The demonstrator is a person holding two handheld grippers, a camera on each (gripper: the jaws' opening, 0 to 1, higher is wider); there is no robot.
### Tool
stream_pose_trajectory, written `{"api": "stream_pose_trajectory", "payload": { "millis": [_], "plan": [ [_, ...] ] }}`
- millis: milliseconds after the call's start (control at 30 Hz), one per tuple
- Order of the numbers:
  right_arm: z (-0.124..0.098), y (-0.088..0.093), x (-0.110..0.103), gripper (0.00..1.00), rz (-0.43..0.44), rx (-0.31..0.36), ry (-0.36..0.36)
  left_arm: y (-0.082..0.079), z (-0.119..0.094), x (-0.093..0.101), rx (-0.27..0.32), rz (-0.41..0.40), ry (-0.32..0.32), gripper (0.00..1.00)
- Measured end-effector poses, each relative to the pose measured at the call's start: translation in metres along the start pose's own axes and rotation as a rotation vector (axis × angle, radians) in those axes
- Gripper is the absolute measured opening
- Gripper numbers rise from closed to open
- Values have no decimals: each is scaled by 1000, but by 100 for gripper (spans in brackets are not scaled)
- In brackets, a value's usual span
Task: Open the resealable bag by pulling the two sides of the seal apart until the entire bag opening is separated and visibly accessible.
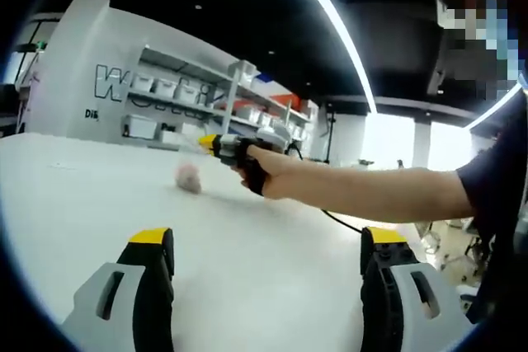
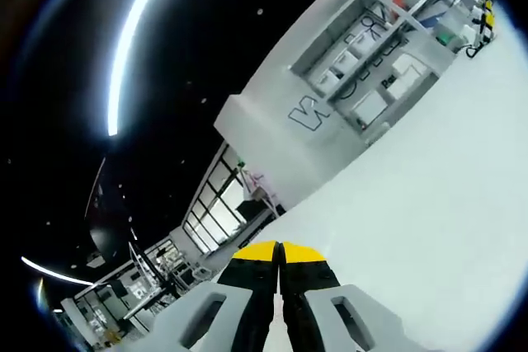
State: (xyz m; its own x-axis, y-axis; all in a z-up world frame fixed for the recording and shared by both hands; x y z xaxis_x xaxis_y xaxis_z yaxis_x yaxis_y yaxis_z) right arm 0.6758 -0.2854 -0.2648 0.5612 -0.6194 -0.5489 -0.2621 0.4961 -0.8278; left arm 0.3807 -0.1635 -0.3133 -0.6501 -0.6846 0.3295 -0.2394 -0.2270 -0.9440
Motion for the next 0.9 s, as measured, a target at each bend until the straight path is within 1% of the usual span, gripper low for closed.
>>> {"api": "stream_pose_trajectory", "payload": {
  "millis": [33, 167, 433, 533, 567, 600, 633, 667, 700, 733, 767, 833, 900],
  "plan": [
    [3, -1, 1, 0, 1, 1, -2, 0, 0, 0, 1, -1, 1, 92],
    [4, 3, -1, 0, -1, -2, -3, -1, 0, -1, 4, -6, 0, 92],
    [1, 8, -4, 0, -13, -13, -4, 0, 1, -1, 2, -5, -2, 92],
    [1, 7, -3, 0, -42, -17, 4, 1, 1, -2, -1, -3, -5, 92],
    [1, 7, -5, 0, -48, -22, -14, 1, 1, -2, -3, -1, -6, 92],
    [2, 7, -10, 0, -43, -23, -56, 1, 1, -2, -2, -1, -4, 92],
    [1, 7, -11, 0, -86, -31, -62, 1, 1, -2, -2, -2, -5, 92],
    [0, 5, -11, 0, -113, -21, -52, 1, 1, -2, -2, -1, -7, 92],
    [0, 0, -11, 10, -152, 13, -43, 1, 1, -2, -2, -2, -7, 92],
    [-2, -1, -14, 17, -166, 23, -39, 1, 1, -2, -2, -2, -6, 92],
    [-3, -1, -17, 19, -168, 19, -43, 1, 1, -2, -2, -2, -7, 92],
    [-2, -3, -18, 9, -165, 6, -61, 1, 1, -2, -2, -2, -7, 92],
    [-3, -2, -18, 8, -156, 0, -64, 1, 1, -3, -2, -3, -8, 92]
  ]
}}
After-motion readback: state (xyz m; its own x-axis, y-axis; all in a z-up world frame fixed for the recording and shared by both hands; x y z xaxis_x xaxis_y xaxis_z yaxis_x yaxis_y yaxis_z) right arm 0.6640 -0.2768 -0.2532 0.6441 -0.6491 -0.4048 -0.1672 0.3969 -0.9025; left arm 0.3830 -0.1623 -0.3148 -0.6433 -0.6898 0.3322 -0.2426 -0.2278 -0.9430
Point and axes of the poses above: the point that each gripper's makers call its tool centre point, and the gripper's own axes: z roughly forward along the fingers, x roughly to its right, y roughly out of its underside, the point moved 4 cm from there along -z, roughly backward along the fingers, and after that the axes turned 8 degrees about -z, right-handed, at the moved point
